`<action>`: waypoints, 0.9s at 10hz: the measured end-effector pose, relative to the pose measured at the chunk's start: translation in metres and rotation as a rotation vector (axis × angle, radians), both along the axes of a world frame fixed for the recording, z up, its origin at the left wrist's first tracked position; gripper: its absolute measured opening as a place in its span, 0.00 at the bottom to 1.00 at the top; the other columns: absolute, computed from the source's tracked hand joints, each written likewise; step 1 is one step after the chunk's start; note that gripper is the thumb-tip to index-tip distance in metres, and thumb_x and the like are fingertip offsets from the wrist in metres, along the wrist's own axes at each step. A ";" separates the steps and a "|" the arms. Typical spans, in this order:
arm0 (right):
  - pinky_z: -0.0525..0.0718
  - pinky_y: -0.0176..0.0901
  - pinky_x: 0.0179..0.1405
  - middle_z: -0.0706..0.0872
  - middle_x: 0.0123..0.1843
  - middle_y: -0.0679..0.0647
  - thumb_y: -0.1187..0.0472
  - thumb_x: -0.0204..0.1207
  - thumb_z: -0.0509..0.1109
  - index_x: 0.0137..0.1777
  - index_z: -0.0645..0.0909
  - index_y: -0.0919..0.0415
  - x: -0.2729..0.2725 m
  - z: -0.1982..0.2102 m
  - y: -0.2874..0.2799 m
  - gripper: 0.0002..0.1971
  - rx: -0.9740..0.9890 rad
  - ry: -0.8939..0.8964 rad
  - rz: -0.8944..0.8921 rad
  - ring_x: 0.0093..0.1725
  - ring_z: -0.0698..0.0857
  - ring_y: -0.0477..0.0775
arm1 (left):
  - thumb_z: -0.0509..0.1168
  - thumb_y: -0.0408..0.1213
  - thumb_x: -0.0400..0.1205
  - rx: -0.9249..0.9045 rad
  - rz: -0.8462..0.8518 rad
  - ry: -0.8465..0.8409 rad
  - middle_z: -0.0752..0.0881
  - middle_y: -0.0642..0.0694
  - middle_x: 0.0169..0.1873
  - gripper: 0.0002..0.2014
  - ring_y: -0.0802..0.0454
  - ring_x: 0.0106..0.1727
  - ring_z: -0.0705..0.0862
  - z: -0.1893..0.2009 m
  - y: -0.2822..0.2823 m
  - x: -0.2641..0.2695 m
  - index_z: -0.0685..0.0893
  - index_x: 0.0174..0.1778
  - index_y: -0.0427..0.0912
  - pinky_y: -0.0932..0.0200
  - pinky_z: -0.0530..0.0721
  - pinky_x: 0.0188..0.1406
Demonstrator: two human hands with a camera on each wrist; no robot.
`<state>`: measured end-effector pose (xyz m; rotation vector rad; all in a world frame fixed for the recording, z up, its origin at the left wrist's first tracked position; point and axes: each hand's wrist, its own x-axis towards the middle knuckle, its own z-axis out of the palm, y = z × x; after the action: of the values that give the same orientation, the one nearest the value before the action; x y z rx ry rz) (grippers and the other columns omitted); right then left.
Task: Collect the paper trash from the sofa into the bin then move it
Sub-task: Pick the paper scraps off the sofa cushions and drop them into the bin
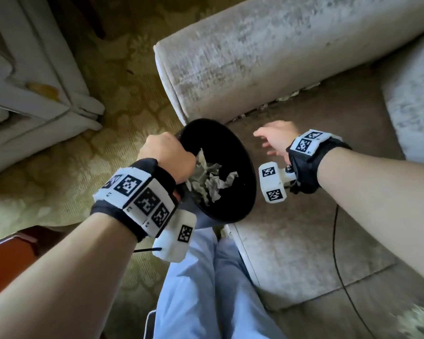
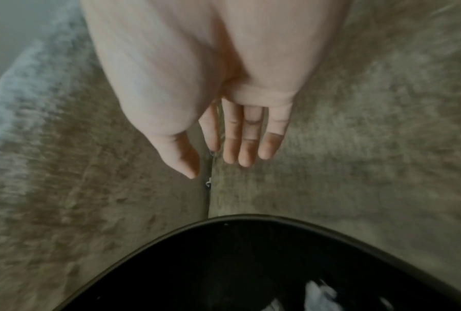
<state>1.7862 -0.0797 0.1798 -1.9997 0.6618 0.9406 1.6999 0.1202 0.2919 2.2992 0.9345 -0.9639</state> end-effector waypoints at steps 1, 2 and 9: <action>0.88 0.46 0.39 0.86 0.38 0.50 0.55 0.71 0.76 0.75 0.74 0.61 0.017 -0.012 0.014 0.31 -0.063 0.005 0.075 0.42 0.88 0.52 | 0.61 0.35 0.77 0.015 -0.087 0.038 0.81 0.39 0.30 0.09 0.44 0.25 0.81 -0.005 0.008 0.004 0.77 0.35 0.32 0.61 0.75 0.18; 0.90 0.55 0.52 0.88 0.47 0.57 0.52 0.72 0.75 0.60 0.80 0.62 0.036 -0.026 0.028 0.20 -0.126 0.049 0.132 0.47 0.89 0.59 | 0.61 0.33 0.76 0.027 -0.117 0.046 0.78 0.41 0.30 0.09 0.46 0.25 0.77 -0.012 0.017 0.008 0.74 0.31 0.34 0.62 0.71 0.17; 0.78 0.64 0.67 0.74 0.74 0.71 0.54 0.82 0.65 0.76 0.71 0.66 0.052 -0.043 0.055 0.25 -0.571 0.141 1.026 0.71 0.76 0.71 | 0.62 0.33 0.75 0.054 -0.106 -0.030 0.73 0.43 0.28 0.12 0.49 0.22 0.73 -0.025 0.009 0.024 0.70 0.27 0.36 0.64 0.66 0.14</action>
<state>1.8383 -0.0243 0.1370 -2.8684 -0.1266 1.6083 1.7244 0.1290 0.2669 2.4230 0.8441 -0.9553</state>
